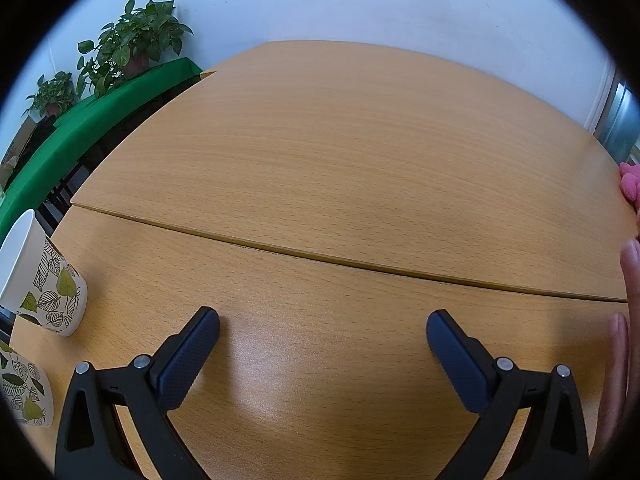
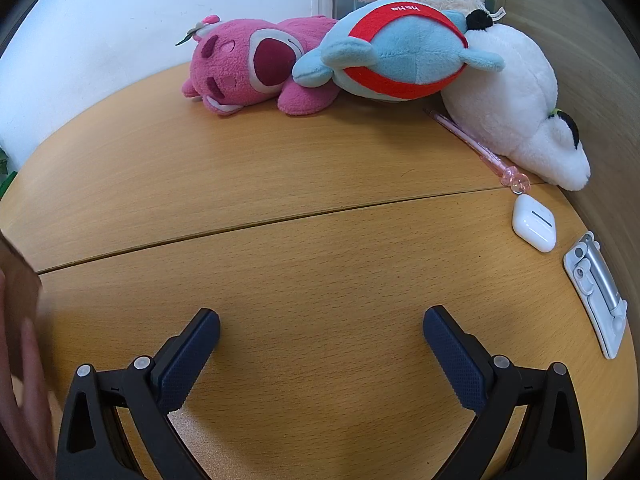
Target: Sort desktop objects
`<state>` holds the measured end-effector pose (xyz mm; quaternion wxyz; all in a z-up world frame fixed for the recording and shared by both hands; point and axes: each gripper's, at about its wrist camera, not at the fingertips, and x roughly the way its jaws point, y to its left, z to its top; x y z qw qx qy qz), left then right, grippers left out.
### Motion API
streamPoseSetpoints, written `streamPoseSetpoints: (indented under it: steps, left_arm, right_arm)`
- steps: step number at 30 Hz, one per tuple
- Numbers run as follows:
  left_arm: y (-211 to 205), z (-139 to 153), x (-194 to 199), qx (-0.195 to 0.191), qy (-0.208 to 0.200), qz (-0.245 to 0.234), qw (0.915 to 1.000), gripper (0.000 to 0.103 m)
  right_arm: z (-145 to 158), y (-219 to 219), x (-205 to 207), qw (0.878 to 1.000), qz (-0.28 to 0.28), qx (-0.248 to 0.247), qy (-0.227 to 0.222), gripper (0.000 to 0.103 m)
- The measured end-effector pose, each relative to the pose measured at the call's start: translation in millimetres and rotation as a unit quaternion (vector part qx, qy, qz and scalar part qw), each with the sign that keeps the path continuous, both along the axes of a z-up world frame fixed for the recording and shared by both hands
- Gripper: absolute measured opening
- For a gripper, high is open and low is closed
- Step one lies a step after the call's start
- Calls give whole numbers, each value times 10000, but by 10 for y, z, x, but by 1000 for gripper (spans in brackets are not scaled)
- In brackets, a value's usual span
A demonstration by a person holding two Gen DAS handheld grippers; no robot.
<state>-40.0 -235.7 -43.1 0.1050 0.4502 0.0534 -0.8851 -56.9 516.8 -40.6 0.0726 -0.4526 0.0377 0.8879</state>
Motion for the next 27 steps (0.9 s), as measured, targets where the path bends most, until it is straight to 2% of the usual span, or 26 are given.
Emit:
streamPoseSetpoints:
  steps: [27]
  left_arm:
    - [-19, -1, -8, 5, -2, -17, 10000, 103]
  right_arm:
    - [-8, 39, 6, 10000, -5, -1, -1, 103]
